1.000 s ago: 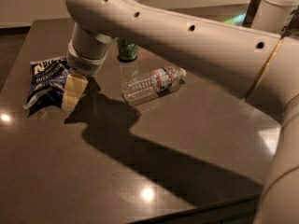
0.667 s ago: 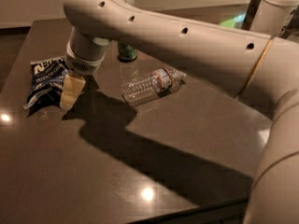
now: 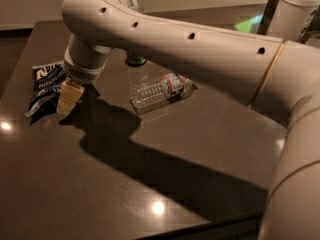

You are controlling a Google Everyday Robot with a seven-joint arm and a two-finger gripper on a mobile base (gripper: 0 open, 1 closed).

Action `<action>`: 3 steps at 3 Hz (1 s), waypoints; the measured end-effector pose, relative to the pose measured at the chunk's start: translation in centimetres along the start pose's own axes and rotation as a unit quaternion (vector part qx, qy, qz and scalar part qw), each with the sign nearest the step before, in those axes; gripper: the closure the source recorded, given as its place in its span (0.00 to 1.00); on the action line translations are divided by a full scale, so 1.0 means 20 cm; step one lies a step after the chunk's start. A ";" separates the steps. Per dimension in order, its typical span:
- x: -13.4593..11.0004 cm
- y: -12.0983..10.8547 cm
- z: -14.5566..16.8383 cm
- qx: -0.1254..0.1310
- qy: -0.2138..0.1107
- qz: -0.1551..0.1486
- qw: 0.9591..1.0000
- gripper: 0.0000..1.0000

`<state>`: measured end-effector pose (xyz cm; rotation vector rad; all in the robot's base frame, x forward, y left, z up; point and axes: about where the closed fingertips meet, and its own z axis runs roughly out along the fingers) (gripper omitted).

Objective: Pick blue chip bag

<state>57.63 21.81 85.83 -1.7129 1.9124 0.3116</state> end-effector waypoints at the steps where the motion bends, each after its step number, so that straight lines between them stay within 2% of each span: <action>1: -0.01 0.03 0.00 -0.004 -0.005 0.016 1.000 0.41; 3: -0.03 0.04 -0.03 -0.001 -0.011 0.046 0.999 0.87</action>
Offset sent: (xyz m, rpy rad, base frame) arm -0.0102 0.0019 0.0046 0.0452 0.0553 -0.0793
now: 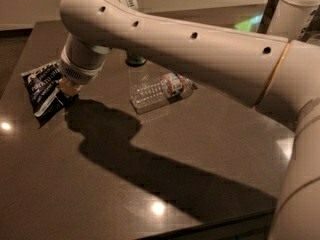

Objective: Pick blue chip bag

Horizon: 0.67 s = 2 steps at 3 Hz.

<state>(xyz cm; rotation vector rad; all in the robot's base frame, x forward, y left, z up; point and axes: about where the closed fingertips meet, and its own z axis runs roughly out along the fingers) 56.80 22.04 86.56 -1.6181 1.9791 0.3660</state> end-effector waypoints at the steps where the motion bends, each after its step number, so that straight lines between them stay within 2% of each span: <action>1: -0.03 -0.02 -0.04 0.002 -0.016 0.010 1.000 1.00; 2: -0.09 -0.04 -0.14 0.007 -0.053 0.013 0.998 1.00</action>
Offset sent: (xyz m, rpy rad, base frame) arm 0.0057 -0.0096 0.0639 0.2043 -0.0458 -0.0211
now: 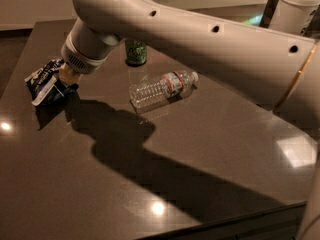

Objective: Pick blue chip bag

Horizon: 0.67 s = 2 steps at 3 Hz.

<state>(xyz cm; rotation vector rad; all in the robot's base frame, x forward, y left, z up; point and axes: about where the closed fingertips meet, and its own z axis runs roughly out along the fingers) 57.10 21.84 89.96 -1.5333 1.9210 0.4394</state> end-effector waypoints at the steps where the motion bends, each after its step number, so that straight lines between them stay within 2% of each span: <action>1: -0.08 0.00 -0.13 -0.003 -0.043 -0.003 0.999 1.00; 2: -0.15 0.03 -0.26 -0.013 -0.085 -0.014 0.996 1.00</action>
Offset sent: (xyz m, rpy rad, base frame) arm -0.0283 -0.0174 0.0921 0.2555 -0.0663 0.1091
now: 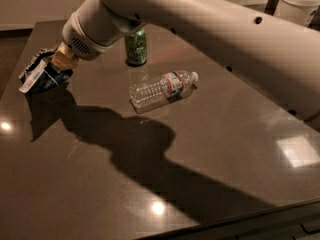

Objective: Pick blue chip bag

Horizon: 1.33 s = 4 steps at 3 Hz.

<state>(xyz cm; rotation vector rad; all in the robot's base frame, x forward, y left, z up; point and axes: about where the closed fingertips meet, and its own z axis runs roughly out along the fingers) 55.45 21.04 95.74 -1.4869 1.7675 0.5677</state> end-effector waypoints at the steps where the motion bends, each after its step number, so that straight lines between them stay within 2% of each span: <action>1: -0.09 0.04 -0.09 -0.013 -0.040 -0.020 0.999 1.00; 2: -0.15 0.04 -0.16 -0.017 -0.064 -0.034 0.997 1.00; 3: -0.18 0.01 -0.28 -0.006 -0.079 -0.045 0.996 1.00; 4: -0.18 0.01 -0.28 -0.006 -0.079 -0.045 0.996 1.00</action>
Offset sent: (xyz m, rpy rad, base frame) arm -0.0154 -0.0098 0.0607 0.1585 -0.0843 0.1125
